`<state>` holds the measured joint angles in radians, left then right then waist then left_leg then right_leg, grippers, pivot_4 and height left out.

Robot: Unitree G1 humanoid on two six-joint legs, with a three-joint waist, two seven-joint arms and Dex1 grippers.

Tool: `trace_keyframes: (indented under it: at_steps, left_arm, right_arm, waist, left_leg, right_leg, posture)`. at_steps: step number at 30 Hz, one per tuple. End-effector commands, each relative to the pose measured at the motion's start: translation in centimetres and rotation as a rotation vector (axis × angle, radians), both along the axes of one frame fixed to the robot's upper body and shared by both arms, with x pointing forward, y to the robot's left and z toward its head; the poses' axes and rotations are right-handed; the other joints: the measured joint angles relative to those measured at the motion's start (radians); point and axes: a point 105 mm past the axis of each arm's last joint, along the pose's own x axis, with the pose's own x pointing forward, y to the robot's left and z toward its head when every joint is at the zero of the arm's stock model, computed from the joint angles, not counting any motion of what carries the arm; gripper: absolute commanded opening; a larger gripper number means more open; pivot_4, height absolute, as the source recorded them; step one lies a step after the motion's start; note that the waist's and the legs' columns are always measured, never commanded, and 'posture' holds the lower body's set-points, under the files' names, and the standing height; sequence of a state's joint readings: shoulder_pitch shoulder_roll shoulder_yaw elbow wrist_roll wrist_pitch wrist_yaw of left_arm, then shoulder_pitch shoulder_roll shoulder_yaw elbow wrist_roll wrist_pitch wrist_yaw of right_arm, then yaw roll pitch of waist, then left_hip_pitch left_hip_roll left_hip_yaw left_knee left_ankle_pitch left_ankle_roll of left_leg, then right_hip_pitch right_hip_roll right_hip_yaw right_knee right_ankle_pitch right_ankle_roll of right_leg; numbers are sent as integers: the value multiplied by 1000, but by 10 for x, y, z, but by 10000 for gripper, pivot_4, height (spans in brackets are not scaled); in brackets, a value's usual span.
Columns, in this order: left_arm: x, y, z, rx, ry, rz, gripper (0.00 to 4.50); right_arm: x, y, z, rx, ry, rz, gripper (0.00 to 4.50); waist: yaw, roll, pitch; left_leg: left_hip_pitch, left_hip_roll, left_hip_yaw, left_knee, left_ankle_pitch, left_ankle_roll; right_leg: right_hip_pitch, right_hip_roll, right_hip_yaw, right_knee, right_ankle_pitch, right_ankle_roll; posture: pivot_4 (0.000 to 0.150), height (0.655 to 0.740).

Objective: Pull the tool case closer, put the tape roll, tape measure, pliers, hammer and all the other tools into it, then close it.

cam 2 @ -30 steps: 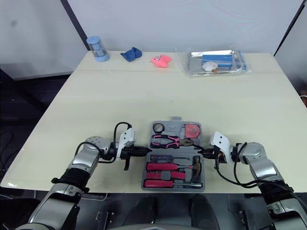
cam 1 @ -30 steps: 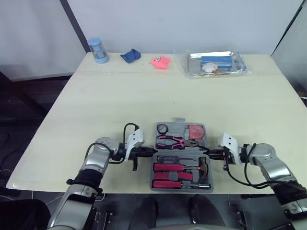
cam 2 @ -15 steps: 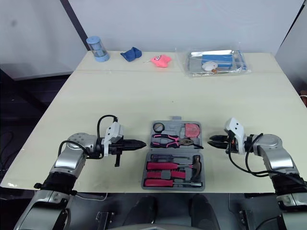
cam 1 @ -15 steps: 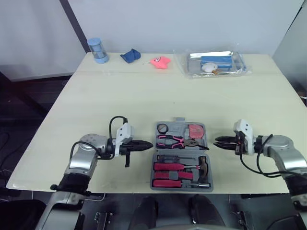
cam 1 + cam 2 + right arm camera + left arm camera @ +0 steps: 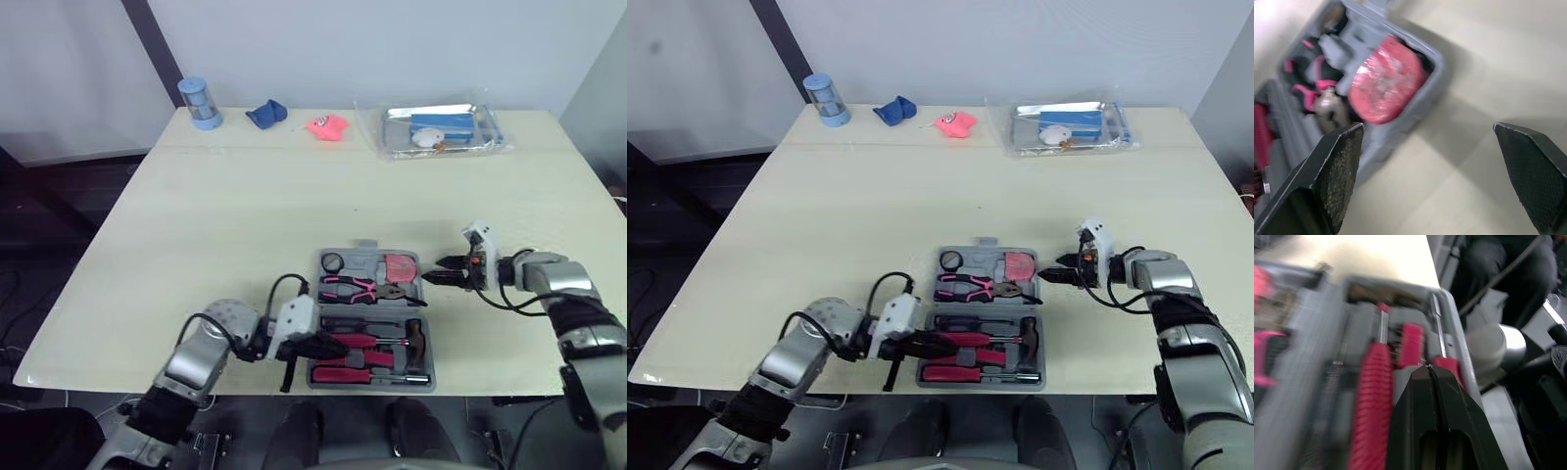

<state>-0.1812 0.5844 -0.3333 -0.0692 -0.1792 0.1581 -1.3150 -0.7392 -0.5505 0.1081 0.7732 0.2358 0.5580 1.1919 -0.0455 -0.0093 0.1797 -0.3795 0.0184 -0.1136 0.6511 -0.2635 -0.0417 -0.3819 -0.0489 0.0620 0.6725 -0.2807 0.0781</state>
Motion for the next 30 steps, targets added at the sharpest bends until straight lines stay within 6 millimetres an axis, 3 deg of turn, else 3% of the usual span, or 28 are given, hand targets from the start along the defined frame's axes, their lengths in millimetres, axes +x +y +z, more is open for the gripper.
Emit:
trace_keyframes:
  at_steps: [1,9,20,30]
  left_arm:
    - [3,0,-10,65,-39,5,0]
    - [5,4,-29,161,-27,28,0]
    - [4,4,-30,149,-2,44,0]
    - [4,5,-32,141,8,52,0]
  right_arm:
    - [2,4,-3,2,35,18,44204]
    - [2,21,-9,42,140,48,44204]
    - [-1,57,3,213,187,112,44204]
    - [-2,60,25,457,150,118,44204]
  waist:
    - [-2,0,0]
    - [-16,1,-1]
    - [-24,4,-3]
    - [-25,5,-3]
  left_leg:
    - [0,0,0,0,0,0]
    - [1,0,0,0,0,0]
    - [2,0,0,0,0,0]
    - [1,0,0,0,0,0]
  right_leg:
    - [0,0,0,0,0,0]
    - [1,0,0,1,0,0]
    - [1,0,0,2,0,0]
    - [1,0,0,2,0,0]
  posture:
    - [1500,7400]
    - [1500,7400]
    - [1500,7400]
    - [1500,7400]
